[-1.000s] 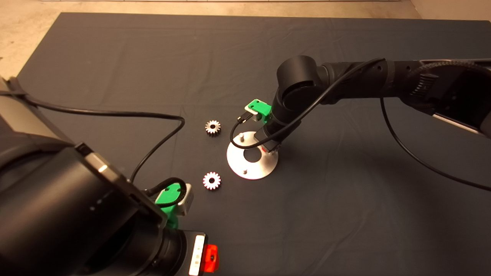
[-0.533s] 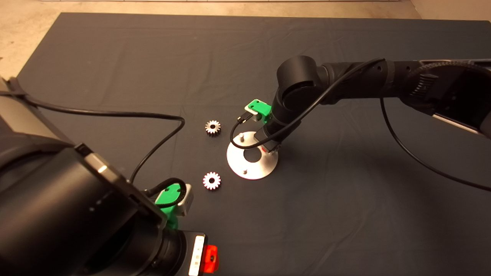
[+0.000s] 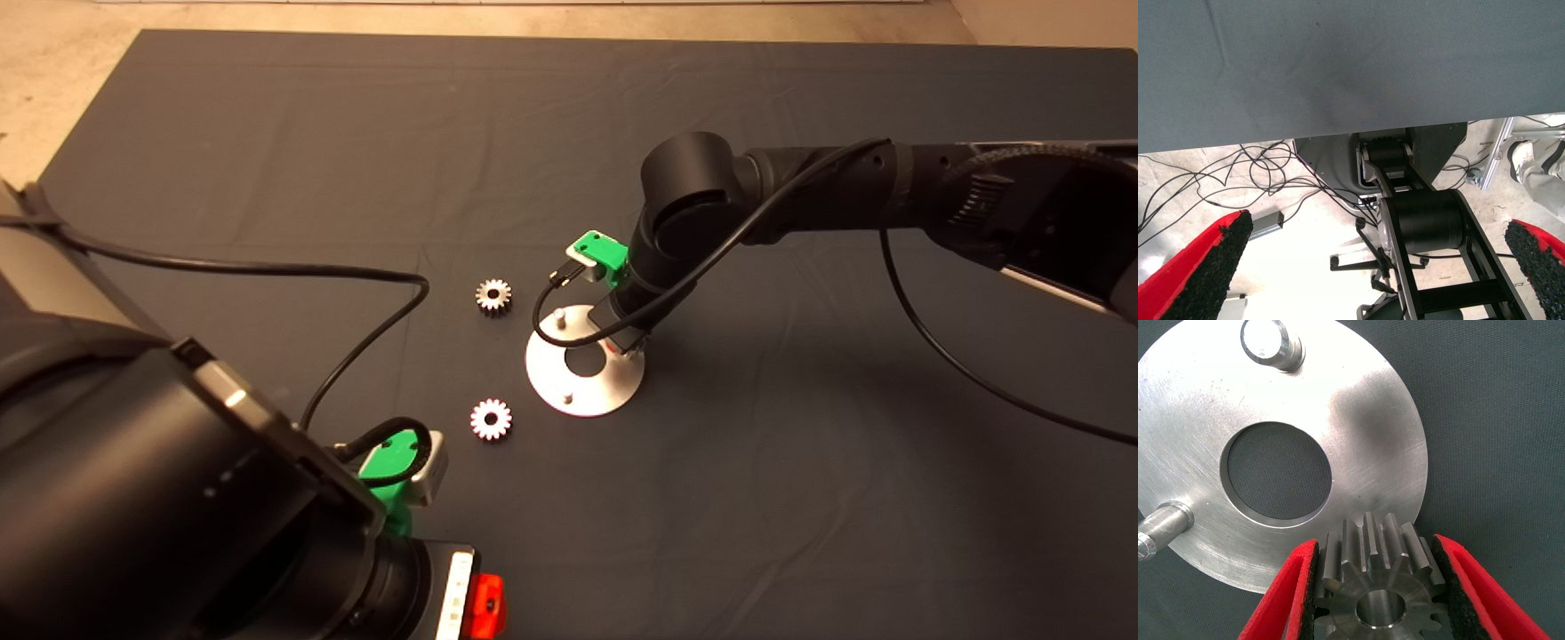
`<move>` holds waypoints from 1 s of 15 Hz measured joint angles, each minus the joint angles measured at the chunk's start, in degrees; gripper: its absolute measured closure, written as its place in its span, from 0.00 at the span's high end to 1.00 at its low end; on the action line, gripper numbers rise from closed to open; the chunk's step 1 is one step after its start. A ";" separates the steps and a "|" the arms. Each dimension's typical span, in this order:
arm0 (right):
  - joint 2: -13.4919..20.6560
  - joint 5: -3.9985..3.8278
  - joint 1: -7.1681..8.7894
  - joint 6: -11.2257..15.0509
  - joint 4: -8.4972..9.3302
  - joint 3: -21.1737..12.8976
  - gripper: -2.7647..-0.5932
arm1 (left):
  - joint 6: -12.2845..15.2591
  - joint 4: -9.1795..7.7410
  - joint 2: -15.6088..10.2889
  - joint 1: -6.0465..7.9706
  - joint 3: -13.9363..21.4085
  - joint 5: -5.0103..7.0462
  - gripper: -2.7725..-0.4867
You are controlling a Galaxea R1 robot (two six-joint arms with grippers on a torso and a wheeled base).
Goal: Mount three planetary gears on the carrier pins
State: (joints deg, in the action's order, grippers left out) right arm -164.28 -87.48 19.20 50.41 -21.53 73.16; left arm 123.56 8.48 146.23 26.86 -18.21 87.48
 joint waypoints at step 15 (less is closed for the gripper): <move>0.66 0.46 0.03 0.03 2.10 -0.04 0.23 | -0.02 0.00 0.00 -0.02 0.00 0.00 0.99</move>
State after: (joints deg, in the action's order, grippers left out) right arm -163.62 -87.02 19.23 50.44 -19.43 73.12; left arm 123.54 8.48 146.23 26.84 -18.21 87.48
